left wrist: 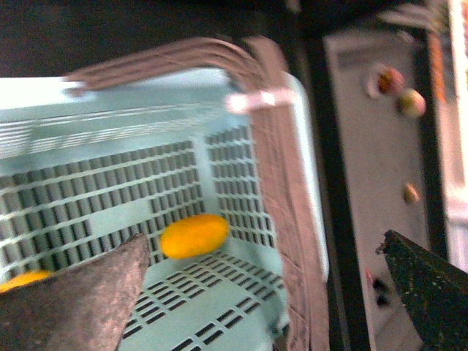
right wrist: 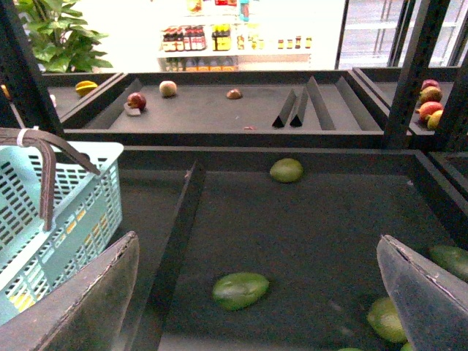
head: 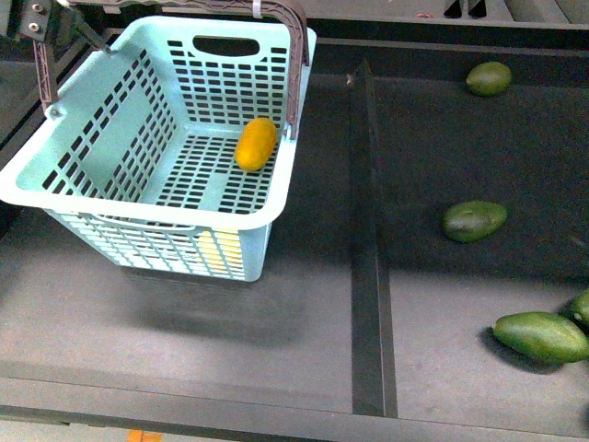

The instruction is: Pick lemon and mango into basket

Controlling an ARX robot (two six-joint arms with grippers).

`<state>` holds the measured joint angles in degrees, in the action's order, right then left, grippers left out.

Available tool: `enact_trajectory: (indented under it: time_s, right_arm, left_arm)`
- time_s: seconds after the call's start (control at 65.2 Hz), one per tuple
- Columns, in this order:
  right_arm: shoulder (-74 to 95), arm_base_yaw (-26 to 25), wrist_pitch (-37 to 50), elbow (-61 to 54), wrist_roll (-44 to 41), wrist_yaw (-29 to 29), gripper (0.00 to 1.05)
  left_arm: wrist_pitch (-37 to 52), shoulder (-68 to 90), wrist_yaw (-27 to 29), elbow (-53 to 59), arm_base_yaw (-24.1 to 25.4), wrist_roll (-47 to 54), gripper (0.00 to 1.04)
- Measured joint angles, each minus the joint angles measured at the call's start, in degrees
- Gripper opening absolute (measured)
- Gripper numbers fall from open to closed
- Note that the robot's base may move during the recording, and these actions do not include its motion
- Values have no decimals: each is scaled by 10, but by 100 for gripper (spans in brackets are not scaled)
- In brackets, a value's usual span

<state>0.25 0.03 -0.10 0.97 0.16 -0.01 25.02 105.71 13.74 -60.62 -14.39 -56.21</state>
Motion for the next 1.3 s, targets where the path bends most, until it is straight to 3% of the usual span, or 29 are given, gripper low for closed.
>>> enact_trajectory:
  time_s: [0.077,0.123,0.184,0.276,0.583,0.66,1.304]
  right_arm:
    - [0,0,0,0,0,0,96]
    - [0,0,0,0,0,0,96]
    - [0,0,0,0,0,0,96]
    - [0,0,0,0,0,0,96]
    - [0,0,0,0,0,0,96]
    - [0,0,0,0,0,1,96]
    - [0,0,0,0,0,0,96]
  left_arm:
    - [266,-66,-25,169,24,337,55]
    - [324,-119,-34,230,41,453,41]
    - [344,-172,-51,310,58,522,20]
    - [349,-212,-67,371,68,541,3]
    - [363,-350,-98,510,103,553,4]
    - [349,-377,-134,536,131,554,4]
    - [7,-797,-137,598,142,556,4]
